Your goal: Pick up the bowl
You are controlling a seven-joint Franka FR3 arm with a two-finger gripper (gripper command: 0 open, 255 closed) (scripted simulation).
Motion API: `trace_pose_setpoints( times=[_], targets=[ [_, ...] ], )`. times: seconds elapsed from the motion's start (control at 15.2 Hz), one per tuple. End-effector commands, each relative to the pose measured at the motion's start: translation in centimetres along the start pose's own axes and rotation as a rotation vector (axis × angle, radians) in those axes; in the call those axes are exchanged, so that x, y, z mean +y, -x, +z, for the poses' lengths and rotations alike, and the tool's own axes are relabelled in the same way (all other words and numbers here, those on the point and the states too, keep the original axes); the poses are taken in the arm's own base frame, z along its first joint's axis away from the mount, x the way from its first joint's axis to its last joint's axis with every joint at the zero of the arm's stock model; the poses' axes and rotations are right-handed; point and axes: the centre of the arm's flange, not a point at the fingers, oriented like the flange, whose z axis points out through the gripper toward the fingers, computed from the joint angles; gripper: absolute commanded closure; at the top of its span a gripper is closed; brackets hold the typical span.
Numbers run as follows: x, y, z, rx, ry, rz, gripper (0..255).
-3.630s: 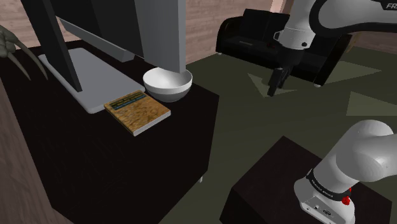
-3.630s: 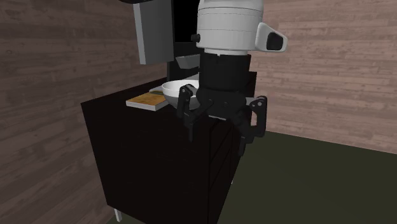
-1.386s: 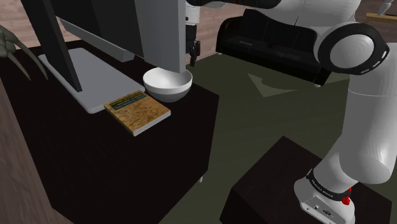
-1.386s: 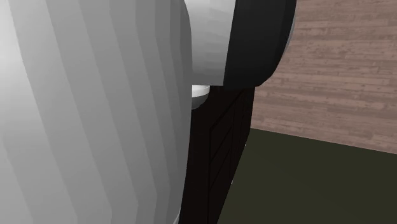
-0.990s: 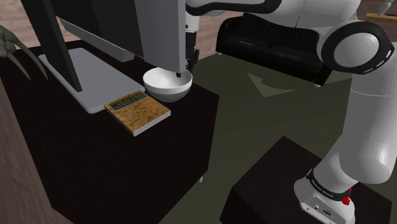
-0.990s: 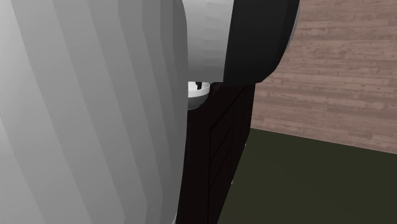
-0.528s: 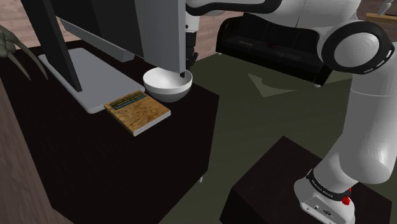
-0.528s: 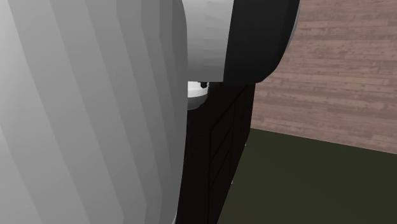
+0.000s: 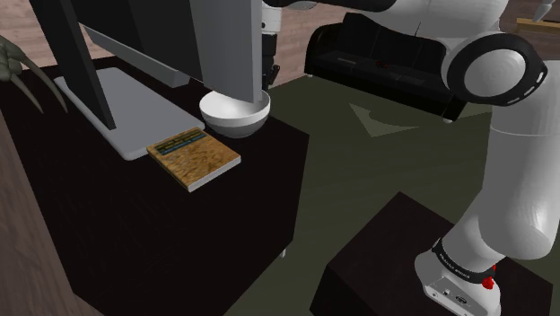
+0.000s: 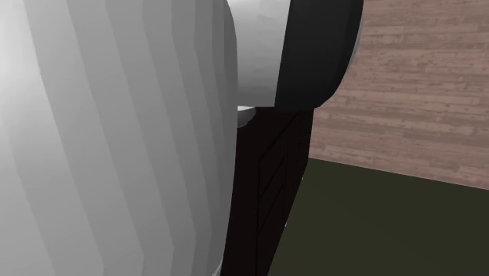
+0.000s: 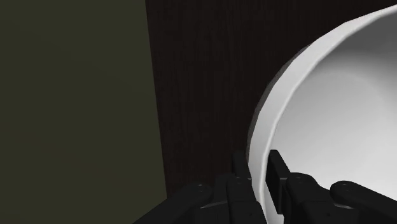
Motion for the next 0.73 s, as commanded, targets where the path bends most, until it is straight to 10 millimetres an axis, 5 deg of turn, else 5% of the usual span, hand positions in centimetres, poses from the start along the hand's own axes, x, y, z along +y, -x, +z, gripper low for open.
trace_pose_setpoints(
  times=[0.0, 0.66],
  targets=[
    [0.0, 0.1, -1.1, 0.000, 0.000, 0.000, 255],
    [-0.5, 0.3, -5.3, 0.000, 0.000, 0.000, 255]
  ],
)
